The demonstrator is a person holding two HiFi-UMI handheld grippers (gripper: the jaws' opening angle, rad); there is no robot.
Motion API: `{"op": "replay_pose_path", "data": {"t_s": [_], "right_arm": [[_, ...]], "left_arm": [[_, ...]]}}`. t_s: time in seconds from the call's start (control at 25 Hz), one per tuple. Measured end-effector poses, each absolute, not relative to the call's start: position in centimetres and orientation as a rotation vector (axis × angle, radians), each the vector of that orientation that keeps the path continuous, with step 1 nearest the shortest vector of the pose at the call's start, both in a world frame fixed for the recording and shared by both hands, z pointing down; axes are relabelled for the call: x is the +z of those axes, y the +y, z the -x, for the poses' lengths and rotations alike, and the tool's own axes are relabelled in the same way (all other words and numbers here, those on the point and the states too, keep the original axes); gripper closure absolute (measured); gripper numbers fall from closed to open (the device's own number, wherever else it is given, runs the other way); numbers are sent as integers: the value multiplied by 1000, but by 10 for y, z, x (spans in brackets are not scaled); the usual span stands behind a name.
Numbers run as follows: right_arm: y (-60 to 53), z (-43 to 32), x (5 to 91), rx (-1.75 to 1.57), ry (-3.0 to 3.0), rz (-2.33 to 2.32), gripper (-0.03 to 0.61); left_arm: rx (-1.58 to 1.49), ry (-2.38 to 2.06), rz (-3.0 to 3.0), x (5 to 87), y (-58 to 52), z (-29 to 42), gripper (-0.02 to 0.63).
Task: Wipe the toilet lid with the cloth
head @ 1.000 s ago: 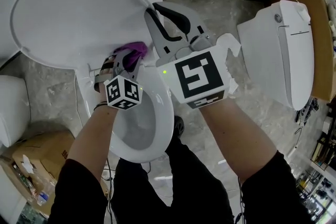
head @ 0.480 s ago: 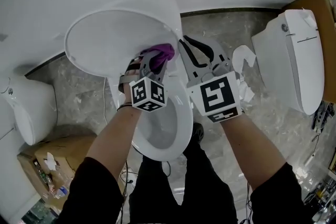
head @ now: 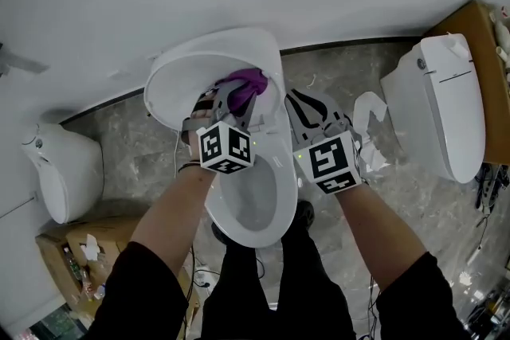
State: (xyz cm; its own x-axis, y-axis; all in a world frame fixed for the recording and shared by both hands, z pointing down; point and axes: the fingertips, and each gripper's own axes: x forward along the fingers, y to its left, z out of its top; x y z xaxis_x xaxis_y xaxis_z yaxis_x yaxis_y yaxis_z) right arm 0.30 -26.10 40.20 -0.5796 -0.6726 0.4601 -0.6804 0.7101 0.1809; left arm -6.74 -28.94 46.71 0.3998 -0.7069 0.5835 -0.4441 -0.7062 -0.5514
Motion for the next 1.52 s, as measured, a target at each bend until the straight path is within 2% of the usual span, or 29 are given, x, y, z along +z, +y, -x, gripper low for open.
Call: {"op": "replay_pose_path", "data": {"t_s": [0.28,0.8,1.12,1.52], "right_arm": [[-286,25,425,-41,-2400,-900,543],[-312,51,433,-122,-2414,-737,543],[-313,45,440,80,-2499,-643,537],[-319,56,454,79,-2472,-625,515]], "left_arm": [[-1163,1013,2384,432,-256,76,534],[-969,1330,2473,350,-182,129,534],[-921,1478,2451,315,-158,139,534],[-921,1645,2370,295,-140,142,533]]}}
